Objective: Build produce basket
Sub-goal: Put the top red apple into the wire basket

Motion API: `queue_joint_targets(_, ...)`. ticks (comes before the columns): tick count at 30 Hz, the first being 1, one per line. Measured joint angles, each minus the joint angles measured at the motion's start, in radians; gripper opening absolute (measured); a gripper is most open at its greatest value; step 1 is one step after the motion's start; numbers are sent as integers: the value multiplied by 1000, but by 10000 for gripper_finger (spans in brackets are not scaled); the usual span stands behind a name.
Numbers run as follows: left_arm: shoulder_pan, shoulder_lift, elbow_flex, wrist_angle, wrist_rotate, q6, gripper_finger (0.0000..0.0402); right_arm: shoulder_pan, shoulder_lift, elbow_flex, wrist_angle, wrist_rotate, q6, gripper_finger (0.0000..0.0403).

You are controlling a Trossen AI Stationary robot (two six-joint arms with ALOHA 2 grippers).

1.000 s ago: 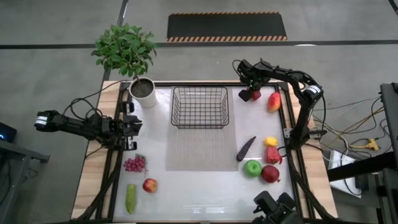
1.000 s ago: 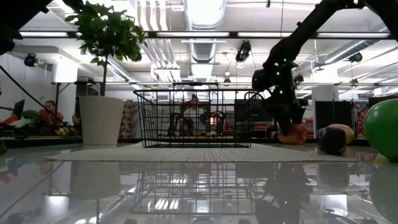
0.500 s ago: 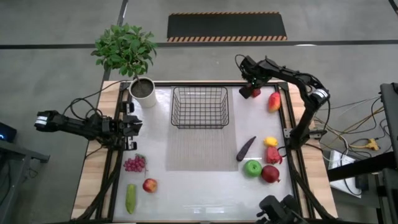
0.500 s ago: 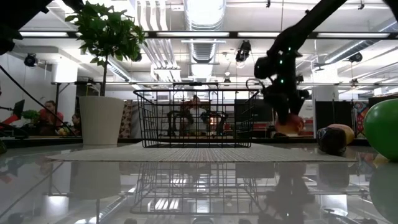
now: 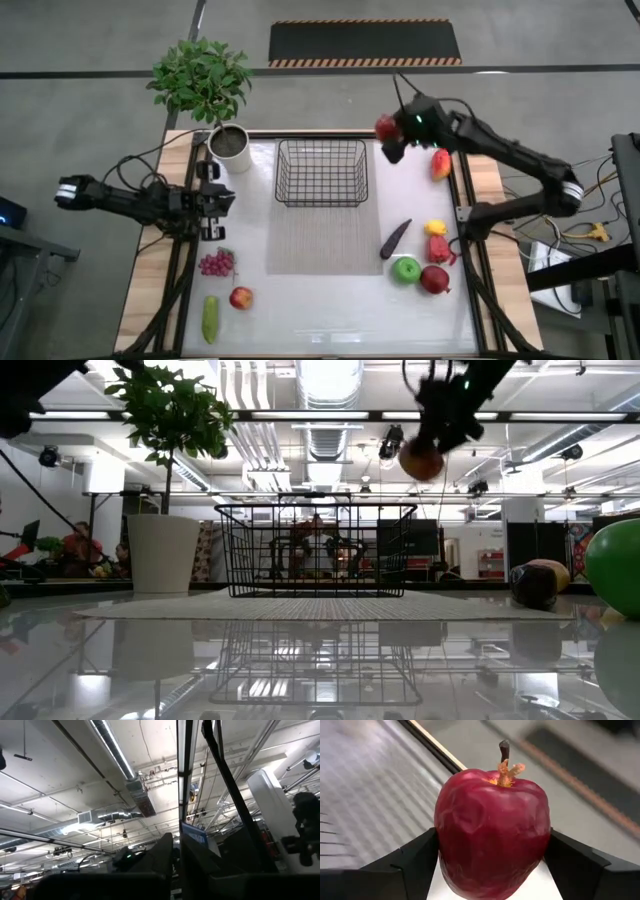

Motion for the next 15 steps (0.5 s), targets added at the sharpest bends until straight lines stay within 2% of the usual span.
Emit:
queue_joint_targets(8,0,178,120,-12,-1,-3,17,319,-197,-351,538,4,-131,306)
queue_joint_targets(12,4,270,190,7,-2,-35,18,418,-224,-496,821,4,-201,306)
queue_joint_targets(15,5,351,238,-4,-20,-36,30,462,-222,-563,946,4,-237,306)
